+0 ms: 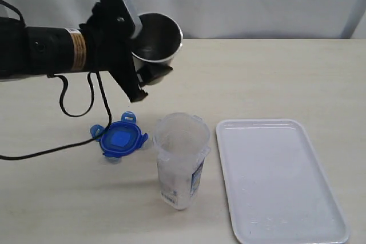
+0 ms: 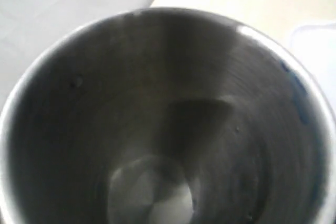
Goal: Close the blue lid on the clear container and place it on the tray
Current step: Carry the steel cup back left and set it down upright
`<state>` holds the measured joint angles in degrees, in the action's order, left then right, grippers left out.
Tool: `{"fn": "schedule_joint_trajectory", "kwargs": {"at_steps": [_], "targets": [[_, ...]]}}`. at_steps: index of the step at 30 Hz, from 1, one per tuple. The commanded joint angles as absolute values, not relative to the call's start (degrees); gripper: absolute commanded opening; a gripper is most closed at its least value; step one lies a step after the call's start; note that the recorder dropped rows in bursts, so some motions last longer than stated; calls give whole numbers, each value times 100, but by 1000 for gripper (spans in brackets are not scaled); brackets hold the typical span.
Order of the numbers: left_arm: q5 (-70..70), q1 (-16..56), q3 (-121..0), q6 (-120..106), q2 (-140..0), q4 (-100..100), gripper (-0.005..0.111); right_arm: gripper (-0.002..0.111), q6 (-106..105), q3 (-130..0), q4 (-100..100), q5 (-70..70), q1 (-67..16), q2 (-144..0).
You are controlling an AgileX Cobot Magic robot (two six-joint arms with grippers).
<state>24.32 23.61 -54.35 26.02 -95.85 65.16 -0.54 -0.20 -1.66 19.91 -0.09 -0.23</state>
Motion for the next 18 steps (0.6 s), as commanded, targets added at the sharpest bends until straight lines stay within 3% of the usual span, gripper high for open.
{"fn": "schedule_joint_trajectory", "kwargs": {"at_steps": [1,11,18], "targets": [[2608,1792,-5689,3270,-9559,5875,0,4,-69,0,-164,1975,-15,0],[2405,596,-6923,4714,-10726,5730,0,4,-69,0,-164,1975,-15,0],[1326,458,-8227,4687,-11916,5839,0,4,-69,0,-164,1975,-15,0]]}}
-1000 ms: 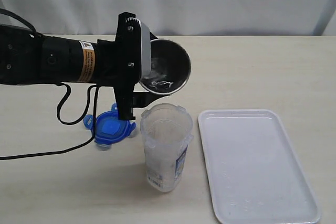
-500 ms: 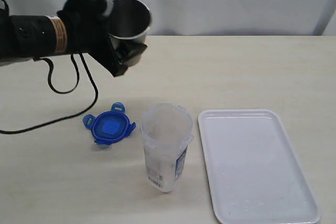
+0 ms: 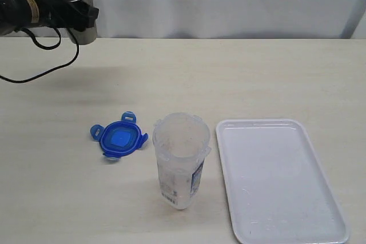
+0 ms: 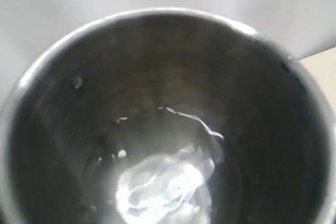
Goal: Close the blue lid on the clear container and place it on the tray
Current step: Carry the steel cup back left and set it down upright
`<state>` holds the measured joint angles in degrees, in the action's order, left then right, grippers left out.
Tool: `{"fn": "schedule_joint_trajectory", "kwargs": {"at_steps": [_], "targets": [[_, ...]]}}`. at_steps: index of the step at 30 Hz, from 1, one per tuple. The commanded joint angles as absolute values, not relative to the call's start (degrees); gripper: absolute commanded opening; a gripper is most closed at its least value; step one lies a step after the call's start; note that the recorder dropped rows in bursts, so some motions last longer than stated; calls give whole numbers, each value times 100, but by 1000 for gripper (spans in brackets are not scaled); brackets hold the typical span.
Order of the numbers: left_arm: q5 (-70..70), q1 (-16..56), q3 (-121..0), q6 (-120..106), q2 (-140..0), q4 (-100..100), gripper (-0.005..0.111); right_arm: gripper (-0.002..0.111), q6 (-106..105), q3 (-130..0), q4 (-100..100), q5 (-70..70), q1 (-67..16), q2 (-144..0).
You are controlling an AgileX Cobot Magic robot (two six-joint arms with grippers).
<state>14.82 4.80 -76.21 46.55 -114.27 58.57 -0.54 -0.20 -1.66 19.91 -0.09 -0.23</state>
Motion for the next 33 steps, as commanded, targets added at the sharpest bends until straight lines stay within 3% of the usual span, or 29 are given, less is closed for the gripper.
{"fn": "schedule_joint_trajectory", "kwargs": {"at_steps": [1,12,25,28,33], "targets": [[1372,458,-8349,4679,-12073,5839,0,4,-69,0,-164,1975,-15,0],[1370,385,-9341,4840,-13451,5775,0,4,-69,0,-164,1975,-15,0],[1534,331,-9341,4840,-13669,5631,1,4,-69,0,-164,1975,-15,0],[1466,331,-9341,4849,-13669,5631,15,4,-69,0,-164,1975,-15,0],[1579,331,-9341,4935,-13669,5631,74,4,-69,0,-164,1975,-15,0]]}}
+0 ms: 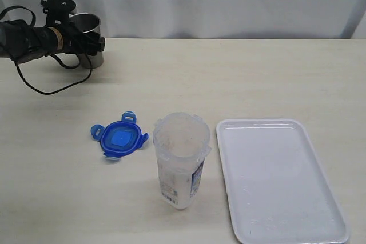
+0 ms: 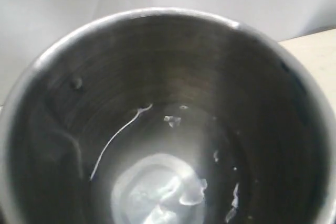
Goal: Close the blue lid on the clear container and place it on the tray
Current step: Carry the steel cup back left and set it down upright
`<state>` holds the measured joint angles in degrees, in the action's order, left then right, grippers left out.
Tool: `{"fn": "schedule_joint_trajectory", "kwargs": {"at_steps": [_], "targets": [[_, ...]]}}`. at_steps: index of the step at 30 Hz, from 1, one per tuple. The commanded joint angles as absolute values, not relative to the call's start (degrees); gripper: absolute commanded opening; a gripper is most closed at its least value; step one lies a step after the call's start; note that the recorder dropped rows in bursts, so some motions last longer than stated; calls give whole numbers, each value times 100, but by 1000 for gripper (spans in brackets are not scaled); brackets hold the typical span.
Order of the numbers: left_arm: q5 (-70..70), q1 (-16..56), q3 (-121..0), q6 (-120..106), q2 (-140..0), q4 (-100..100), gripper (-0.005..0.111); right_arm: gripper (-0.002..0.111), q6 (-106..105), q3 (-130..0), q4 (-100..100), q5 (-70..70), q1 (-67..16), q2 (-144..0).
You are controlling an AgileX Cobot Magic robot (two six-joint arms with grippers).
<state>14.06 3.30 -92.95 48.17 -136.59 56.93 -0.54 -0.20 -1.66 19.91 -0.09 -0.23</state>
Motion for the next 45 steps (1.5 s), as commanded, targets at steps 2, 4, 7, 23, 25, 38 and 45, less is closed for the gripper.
{"fn": "schedule_joint_trajectory", "kwargs": {"at_steps": [2,4,7,23,25,38,45], "targets": [[1591,331,-9341,4935,-13669,5631,92,4,-69,0,-164,1975,-15,0],[1654,331,-9341,4935,-13669,5631,101,4,-69,0,-164,1975,-15,0],[1570,331,-9341,4935,-13669,5628,101,4,-69,0,-164,1975,-15,0],[794,331,-9328,5011,-13485,5744,101,4,-69,0,-164,1975,-15,0],[800,343,-9313,5021,-13485,5798,101,4,-69,0,-164,1975,-15,0],[1234,311,-8640,5127,-13485,5896,101,4,-69,0,-164,1975,-15,0],[1232,311,-8007,5127,-13228,5903,101,4,-69,0,-164,1975,-15,0]]}}
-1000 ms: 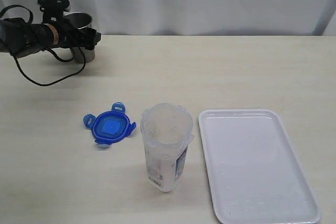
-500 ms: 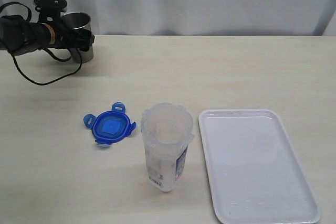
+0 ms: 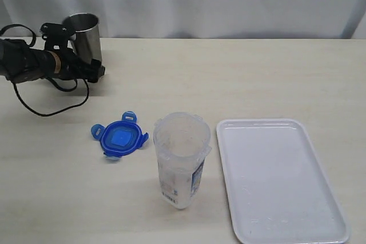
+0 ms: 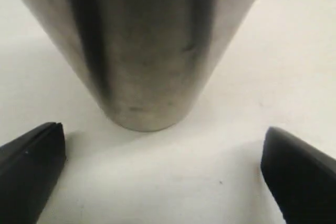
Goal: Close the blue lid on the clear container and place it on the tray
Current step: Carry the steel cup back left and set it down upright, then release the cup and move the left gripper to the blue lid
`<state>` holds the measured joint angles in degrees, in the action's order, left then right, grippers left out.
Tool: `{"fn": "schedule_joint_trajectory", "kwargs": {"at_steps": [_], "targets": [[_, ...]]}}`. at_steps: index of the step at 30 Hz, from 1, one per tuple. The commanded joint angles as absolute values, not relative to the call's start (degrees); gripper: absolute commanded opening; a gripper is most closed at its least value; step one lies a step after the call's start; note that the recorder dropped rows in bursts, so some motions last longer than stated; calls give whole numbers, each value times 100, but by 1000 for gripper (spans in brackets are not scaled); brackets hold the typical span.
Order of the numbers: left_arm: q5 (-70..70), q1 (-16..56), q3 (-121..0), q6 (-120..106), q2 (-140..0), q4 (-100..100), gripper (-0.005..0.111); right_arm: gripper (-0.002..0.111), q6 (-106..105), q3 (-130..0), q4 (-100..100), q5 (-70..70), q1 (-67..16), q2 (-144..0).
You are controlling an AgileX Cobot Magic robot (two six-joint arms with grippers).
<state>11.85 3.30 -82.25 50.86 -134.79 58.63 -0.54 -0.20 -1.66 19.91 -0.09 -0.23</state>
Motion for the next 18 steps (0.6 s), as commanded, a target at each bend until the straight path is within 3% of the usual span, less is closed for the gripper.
{"fn": "schedule_joint_trajectory", "kwargs": {"at_steps": [1,18], "targets": [[1261,311,-7925,5127,-13149,5903,101,4,-69,0,-164,1975,-15,0],[1390,311,-5681,5102,-11407,5925,101,4,-69,0,-164,1975,-15,0]]}}
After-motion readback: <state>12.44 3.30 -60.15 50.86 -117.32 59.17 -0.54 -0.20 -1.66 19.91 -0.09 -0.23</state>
